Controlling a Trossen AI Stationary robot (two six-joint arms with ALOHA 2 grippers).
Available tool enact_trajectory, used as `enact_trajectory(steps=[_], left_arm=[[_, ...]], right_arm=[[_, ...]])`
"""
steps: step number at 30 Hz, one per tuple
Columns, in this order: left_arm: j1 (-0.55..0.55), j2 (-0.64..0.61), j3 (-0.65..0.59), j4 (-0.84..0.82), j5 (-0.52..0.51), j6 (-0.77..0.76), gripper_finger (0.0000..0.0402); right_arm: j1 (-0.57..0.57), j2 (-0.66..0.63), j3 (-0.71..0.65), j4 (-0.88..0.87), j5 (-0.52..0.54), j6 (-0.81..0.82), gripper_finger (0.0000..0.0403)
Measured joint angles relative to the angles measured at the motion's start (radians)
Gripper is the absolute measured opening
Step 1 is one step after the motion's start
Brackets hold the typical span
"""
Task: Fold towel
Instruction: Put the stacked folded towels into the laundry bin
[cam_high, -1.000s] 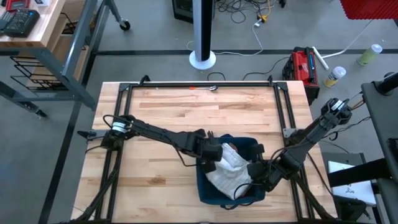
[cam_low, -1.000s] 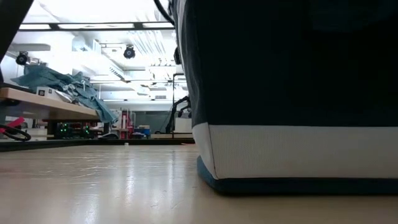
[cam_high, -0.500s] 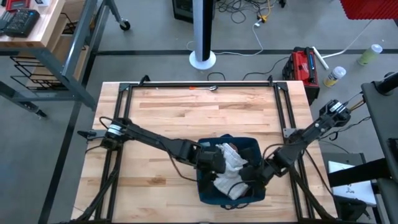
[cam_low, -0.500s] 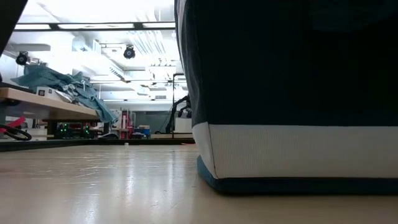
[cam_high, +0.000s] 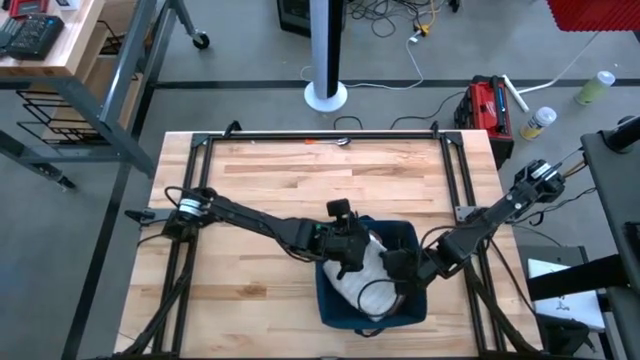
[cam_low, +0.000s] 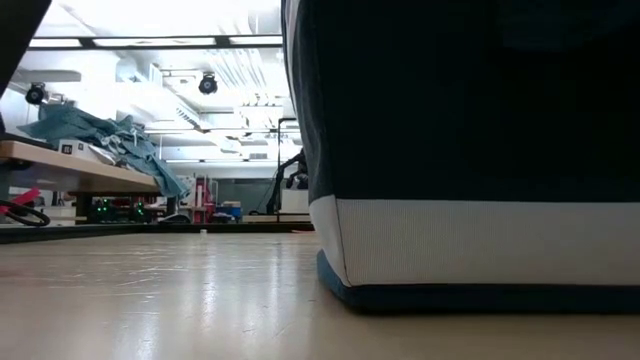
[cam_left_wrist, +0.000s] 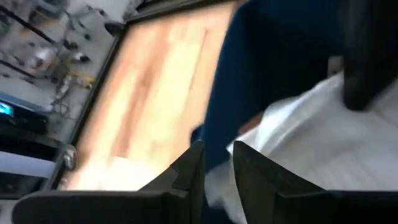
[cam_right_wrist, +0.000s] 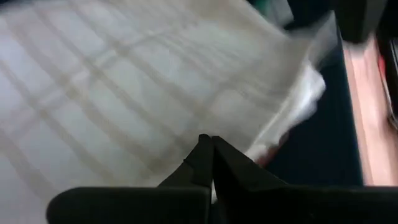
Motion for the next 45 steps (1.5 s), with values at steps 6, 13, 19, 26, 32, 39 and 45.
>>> enact_trajectory(steps=[6,13,19,26,32,39,45], left_arm=[[0.028,-0.006,0.01,-0.044,0.01,0.023,0.0075],[0.032,-0.006,0.009,-0.03,0.134,0.061,0.0075],[0.032,-0.006,0.006,-0.004,0.331,0.109,0.0075],[0.032,-0.006,0.005,0.014,0.382,0.113,0.0075],[0.033,-0.01,0.016,0.017,0.336,0.101,0.0075],[0.033,-0.036,0.016,0.025,0.47,0.134,0.0075],[0.042,-0.01,-0.036,0.024,0.514,0.128,0.0075]], right_arm=[[0.013,-0.041,0.0,-0.225,-0.05,0.185,0.0],[0.053,-0.1,0.0,-0.253,-0.056,0.241,0.0],[0.053,-0.121,0.0,-0.187,-0.05,0.189,0.0],[0.038,-0.075,-0.004,-0.075,-0.055,0.086,0.0],[-0.007,0.034,-0.039,-0.055,-0.058,0.094,0.0],[-0.063,0.11,-0.092,0.012,-0.177,0.106,0.0],[-0.062,0.091,-0.093,0.032,-0.183,0.083,0.0]])
